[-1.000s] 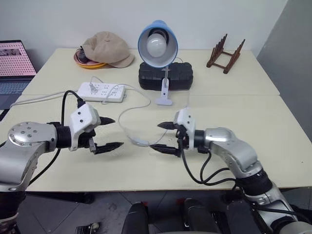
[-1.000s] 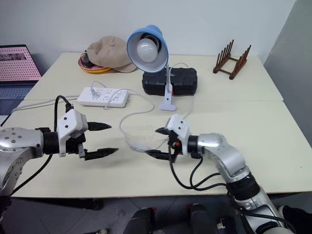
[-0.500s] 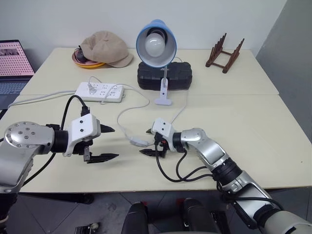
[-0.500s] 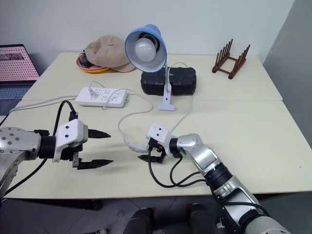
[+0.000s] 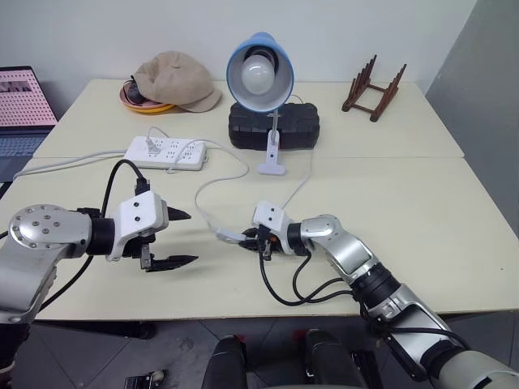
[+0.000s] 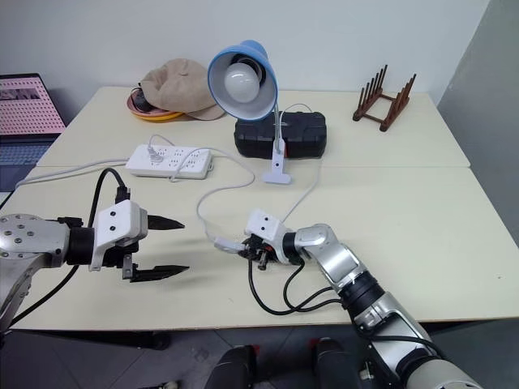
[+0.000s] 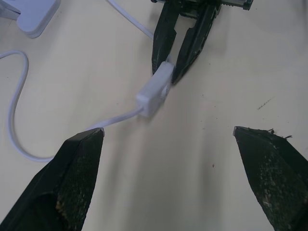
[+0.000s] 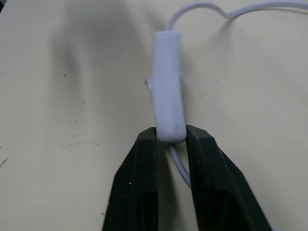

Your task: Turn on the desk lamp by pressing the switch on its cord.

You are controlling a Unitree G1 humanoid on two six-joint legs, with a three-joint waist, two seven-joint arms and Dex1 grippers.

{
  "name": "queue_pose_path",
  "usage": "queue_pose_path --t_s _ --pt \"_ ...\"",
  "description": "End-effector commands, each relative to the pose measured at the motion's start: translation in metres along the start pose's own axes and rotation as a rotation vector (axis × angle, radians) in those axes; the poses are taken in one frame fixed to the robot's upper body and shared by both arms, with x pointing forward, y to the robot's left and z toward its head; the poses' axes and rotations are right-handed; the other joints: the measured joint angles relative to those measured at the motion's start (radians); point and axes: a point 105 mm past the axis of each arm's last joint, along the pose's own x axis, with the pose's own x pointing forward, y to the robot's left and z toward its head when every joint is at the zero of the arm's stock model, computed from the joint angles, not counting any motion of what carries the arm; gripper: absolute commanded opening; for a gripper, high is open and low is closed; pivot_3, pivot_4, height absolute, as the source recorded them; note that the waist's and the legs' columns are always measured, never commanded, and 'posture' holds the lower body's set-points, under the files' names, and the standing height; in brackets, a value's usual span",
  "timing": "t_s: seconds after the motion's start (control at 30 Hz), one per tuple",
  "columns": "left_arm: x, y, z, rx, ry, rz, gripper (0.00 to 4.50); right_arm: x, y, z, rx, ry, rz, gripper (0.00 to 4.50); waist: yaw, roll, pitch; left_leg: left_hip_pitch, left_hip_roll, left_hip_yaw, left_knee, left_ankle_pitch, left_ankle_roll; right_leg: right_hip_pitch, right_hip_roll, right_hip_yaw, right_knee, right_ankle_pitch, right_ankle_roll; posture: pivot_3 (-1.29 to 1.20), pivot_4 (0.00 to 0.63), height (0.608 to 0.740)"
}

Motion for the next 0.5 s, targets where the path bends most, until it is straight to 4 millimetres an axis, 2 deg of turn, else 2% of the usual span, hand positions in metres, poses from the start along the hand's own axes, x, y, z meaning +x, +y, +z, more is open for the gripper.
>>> queue_pose_path --t_s 0.03,0.13,0.2,0.3,0.37,0.5 --pt "-0.001 0.003 0.011 0.035 -0.03 0.013 4.5 -0.007 -0.009 0.01 -0.032 -0.04 -0.014 0.35 0.0 0.0 0.0 0.0 0.0 0.0 0.0 0.0 0.0 0.0 0.0 0.0 0.0 0.0 0.0 0.0 0.15 0.74" --pt "0.004 0.0 0.015 -0.027 -0.082 0.007 4.5 -0.027 -0.03 0.019 0.093 -0.133 -0.085 0.35 0.002 0.0 0.0 0.0 0.0 0.0 0.0 0.0 0.0 0.0 0.0 0.0 0.0 0.0 0.0 0.0 0.15 0.74" --pt "0.005 -0.001 0.017 -0.06 -0.102 0.009 4.5 -0.034 -0.036 0.026 0.137 -0.18 -0.105 0.35 0.002 0.0 0.0 0.0 0.0 0.0 0.0 0.0 0.0 0.001 0.0 0.0 0.0 0.003 0.004 0.0 0.15 0.74" --pt "0.015 -0.003 0.028 -0.334 -0.29 -0.002 4.5 -0.078 -0.043 0.055 0.307 -0.367 -0.054 0.35 0.005 0.001 0.001 0.0 0.0 0.0 0.001 0.0 0.0 0.001 -0.001 0.0 0.0 0.003 0.005 0.0 0.15 0.74" --pt "0.021 -0.006 0.032 -0.416 -0.337 -0.019 4.5 -0.097 -0.042 0.065 0.358 -0.416 -0.014 0.35 0.005 0.001 0.001 0.0 0.0 -0.001 0.001 0.0 0.0 0.002 0.0 -0.001 0.0 0.003 0.006 0.0 0.15 0.74" --pt "0.041 0.0 0.056 -0.535 -0.474 -0.07 4.5 -0.13 -0.017 0.072 0.401 -0.394 0.165 0.35 0.01 0.0 0.0 0.0 0.0 -0.002 0.001 0.0 0.0 0.003 0.0 -0.002 0.0 0.003 0.006 0.0 0.15 0.74"
